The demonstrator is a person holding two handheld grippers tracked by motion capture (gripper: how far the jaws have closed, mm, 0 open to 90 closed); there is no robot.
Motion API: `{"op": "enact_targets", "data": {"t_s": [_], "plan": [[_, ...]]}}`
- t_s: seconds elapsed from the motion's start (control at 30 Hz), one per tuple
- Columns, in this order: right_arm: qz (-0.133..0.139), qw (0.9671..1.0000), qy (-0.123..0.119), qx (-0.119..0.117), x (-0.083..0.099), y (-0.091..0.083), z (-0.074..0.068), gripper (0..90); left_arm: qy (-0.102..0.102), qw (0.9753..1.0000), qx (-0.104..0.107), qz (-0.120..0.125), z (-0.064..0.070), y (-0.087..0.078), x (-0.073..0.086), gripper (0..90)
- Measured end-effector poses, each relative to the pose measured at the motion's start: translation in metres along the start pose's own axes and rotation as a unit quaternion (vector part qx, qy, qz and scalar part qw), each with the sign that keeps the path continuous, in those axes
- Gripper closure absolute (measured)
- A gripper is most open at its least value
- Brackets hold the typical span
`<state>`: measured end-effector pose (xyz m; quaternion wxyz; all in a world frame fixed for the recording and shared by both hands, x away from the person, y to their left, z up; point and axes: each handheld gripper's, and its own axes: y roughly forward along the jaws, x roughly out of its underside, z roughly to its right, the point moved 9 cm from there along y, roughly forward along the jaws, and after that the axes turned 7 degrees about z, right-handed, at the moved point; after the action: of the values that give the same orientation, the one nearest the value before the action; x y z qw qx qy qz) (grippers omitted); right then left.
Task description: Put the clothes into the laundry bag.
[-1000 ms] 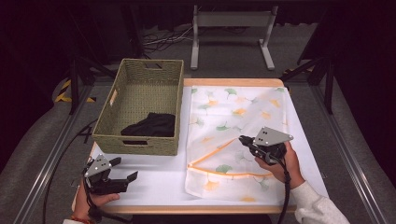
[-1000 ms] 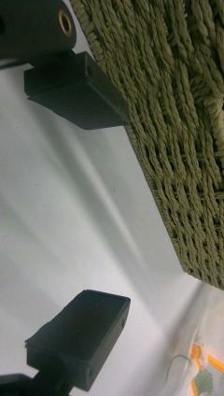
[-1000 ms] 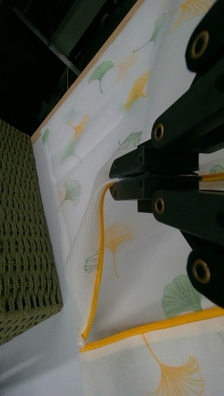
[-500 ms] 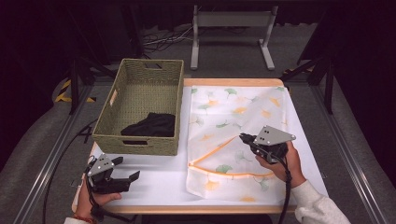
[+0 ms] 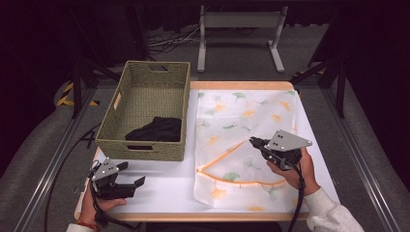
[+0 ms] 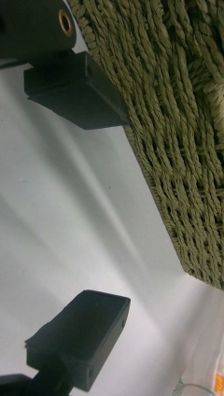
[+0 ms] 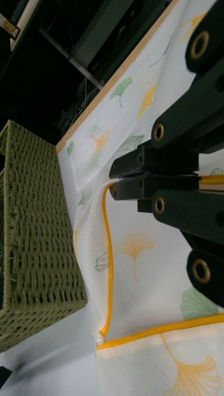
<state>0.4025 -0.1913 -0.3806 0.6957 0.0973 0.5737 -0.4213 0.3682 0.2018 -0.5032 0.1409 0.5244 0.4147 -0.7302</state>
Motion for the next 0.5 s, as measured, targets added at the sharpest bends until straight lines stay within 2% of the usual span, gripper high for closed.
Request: {"op": "enact_targets", "data": {"t_s": [0.23,0.5], "plan": [[0.010,0.9999,-0.002,0.008,-0.0063,-0.0036,0.0022,89.0,0.004,1.0000,-0.002,0.006,0.0020,-0.0038,-0.0015,12.7],[0.015,0.9998,-0.003,0.014,-0.0072,-0.0048,0.0059,88.9,0.007,1.0000,0.001,-0.002,0.0034,-0.0008,-0.0007,12.6]]}}
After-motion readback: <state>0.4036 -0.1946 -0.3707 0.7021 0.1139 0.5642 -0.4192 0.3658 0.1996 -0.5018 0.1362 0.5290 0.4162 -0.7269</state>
